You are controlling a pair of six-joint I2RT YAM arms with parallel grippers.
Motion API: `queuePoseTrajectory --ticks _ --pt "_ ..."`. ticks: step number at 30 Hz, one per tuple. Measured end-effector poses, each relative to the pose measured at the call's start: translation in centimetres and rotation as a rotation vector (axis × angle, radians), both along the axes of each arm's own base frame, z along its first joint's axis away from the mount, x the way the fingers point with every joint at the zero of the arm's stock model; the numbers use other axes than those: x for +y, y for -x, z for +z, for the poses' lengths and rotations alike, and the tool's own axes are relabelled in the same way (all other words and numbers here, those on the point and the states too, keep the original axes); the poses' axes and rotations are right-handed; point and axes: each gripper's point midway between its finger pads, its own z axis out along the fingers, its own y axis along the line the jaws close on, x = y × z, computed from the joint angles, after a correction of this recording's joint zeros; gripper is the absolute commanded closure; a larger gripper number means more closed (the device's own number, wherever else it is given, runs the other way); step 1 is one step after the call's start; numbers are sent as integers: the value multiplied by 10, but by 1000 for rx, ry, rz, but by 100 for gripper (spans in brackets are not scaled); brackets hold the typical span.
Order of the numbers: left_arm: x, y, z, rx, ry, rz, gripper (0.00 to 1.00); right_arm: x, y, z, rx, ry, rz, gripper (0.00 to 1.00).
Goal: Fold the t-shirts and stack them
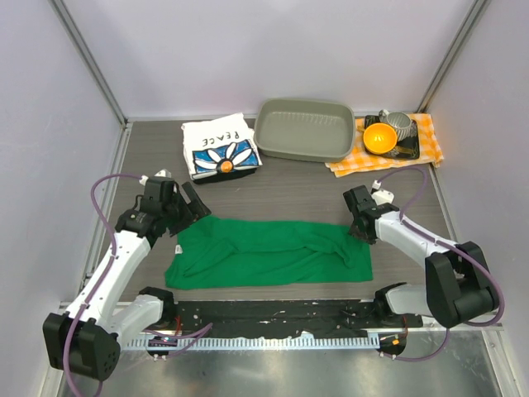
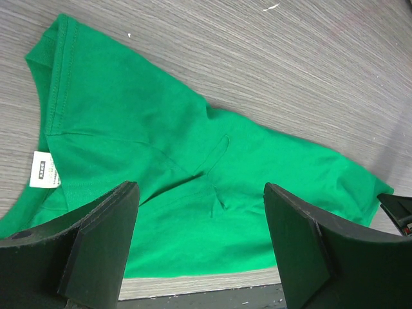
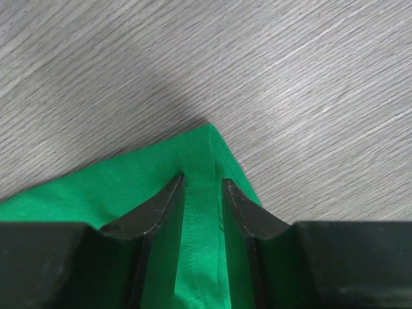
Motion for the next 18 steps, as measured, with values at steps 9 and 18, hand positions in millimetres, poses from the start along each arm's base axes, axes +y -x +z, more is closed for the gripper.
queuePoseTrajectory --ticks 9,18 --pt "1 -1 -2 4 -9 3 18 0 -3 -7 2 -6 -9 74" --pt "3 -1 -2 2 -18 5 18 2 -9 -8 -13 -27 -8 99"
